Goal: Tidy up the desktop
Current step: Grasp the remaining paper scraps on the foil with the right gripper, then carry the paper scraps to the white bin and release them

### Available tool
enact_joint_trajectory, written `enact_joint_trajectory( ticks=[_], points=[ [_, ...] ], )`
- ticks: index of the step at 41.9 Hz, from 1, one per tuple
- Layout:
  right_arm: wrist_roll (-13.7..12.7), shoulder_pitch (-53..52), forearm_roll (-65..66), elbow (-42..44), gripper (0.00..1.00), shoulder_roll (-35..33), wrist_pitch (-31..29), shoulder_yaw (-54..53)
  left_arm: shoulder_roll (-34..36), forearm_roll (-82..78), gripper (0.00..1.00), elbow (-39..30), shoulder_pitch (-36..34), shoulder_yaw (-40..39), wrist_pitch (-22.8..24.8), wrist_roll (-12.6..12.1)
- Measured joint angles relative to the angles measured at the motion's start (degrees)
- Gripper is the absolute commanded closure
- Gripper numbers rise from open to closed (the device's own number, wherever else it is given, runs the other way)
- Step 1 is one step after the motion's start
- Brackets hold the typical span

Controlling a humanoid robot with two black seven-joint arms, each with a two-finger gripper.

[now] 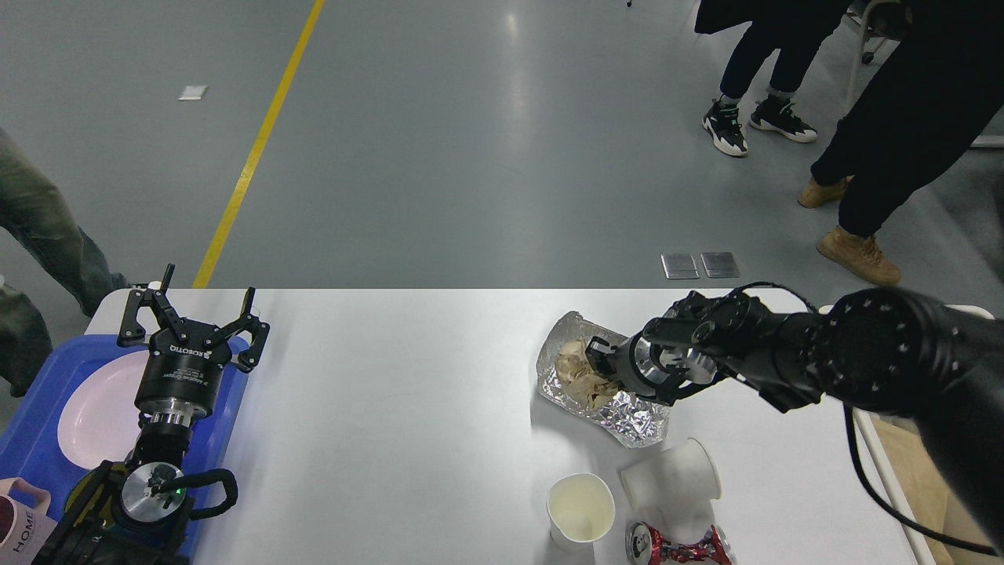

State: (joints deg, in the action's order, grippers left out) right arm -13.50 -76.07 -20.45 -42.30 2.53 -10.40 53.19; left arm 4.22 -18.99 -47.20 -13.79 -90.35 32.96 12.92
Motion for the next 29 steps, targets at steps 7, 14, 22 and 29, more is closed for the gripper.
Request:
enact_joint_trajectory(
  ticks=[7,14,22,29],
  points=[
    [-0.08,-11.27,0.30,-10.88,1.00,-5.05,-4.74,1.79,0.00,0.01,0.03,0.00,-0.02,0.00,0.00,0.00],
    [-0.05,-25.14,1.31,-21.50,1.00,-7.08,-11.79,6.97,0.00,0.00,0.03,0.00,-0.02,0.00,0.00,0.00],
    [0.20,-40.85,7.54,-33.89,1.00,-9.26,-19.40,9.63,0.00,0.00,0.03,0.00,-0.01,0.00,0.00,0.00],
    [0.63,-48.64,13.91,-42.58,1.00,-11.39,-23.53,10.00,0.00,0.00,0.03,0.00,0.01,0.00,0.00,0.00]
  ],
)
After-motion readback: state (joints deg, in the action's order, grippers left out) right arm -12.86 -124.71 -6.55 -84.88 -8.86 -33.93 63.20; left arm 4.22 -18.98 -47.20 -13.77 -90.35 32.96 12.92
